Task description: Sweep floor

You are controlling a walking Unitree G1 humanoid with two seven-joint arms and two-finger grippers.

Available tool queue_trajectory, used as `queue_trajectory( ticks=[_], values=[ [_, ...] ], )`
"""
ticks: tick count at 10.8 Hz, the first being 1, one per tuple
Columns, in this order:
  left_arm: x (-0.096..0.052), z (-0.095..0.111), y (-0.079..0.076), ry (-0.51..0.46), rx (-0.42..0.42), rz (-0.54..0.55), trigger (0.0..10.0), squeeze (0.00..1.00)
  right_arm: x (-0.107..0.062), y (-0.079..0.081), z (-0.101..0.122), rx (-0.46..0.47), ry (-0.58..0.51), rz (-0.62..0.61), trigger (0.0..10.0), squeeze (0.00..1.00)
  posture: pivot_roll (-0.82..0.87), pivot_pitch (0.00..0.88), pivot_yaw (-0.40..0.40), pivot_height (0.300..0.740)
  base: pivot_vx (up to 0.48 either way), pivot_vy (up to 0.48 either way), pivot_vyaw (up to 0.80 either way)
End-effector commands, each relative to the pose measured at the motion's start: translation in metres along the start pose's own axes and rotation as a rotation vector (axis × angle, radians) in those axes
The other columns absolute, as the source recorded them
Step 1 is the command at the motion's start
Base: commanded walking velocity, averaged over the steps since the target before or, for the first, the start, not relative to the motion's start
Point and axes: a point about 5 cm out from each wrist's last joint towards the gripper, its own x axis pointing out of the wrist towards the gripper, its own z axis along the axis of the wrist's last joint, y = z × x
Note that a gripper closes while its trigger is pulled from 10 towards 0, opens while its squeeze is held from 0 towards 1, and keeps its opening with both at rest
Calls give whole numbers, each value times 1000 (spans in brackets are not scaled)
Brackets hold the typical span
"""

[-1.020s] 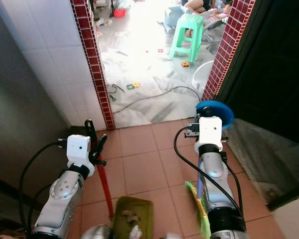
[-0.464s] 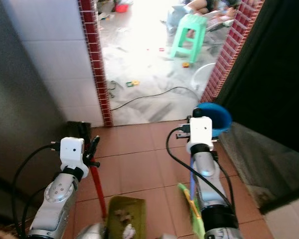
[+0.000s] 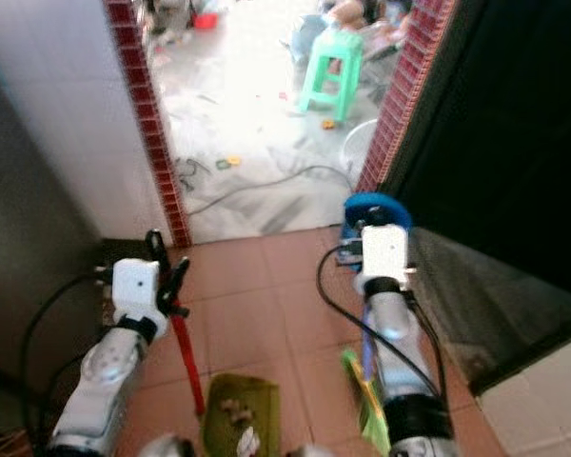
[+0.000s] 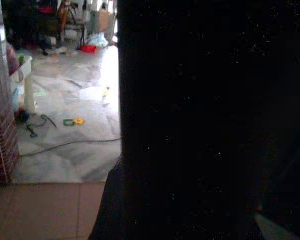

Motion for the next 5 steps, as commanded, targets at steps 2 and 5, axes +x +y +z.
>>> queue_trajectory(
  ticks=[2,5],
  values=[
    [1,8,-2,-42,15,-13,10000,0,1,-7,2,-9,-10,-22,10000,0,-34,0,-20,740,0,0,0],
    [1,8,3,-50,23,19,10000,0,0,-12,2,-3,-13,-39,10000,0,-45,0,-10,740,0,0,0]
  ],
)
